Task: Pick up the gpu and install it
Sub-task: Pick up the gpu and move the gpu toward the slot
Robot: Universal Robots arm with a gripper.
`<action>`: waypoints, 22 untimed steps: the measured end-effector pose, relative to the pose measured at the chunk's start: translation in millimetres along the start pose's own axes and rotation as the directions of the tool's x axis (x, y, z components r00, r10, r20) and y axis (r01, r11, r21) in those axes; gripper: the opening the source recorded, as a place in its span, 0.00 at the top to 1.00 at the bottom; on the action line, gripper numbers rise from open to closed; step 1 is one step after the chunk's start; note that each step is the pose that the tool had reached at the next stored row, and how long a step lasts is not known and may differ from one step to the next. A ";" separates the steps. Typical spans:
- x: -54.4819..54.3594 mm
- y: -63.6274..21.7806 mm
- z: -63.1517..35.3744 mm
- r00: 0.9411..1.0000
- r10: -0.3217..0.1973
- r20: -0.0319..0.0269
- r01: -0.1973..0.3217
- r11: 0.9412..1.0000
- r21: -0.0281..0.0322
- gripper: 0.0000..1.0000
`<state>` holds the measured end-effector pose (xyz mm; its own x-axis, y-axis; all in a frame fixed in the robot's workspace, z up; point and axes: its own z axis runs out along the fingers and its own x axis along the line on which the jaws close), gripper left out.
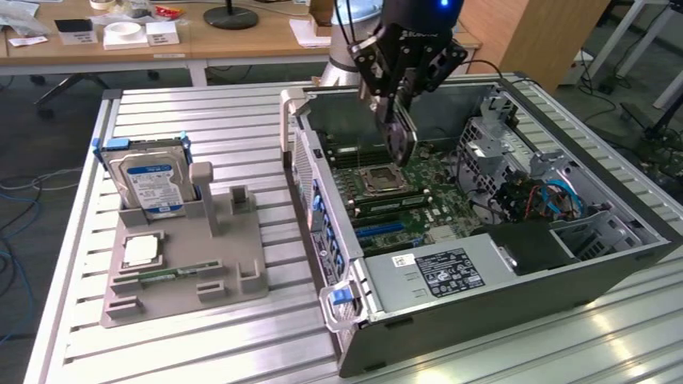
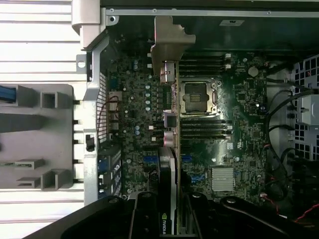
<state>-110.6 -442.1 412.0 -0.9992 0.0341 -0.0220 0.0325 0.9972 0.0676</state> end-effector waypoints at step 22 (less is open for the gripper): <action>-62.4 2.0 1.9 1.000 0.000 0.000 0.000 1.000 0.000 0.73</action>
<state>-48.1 -442.1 411.6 -0.9992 0.0342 -0.0219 0.0326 0.9972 0.0676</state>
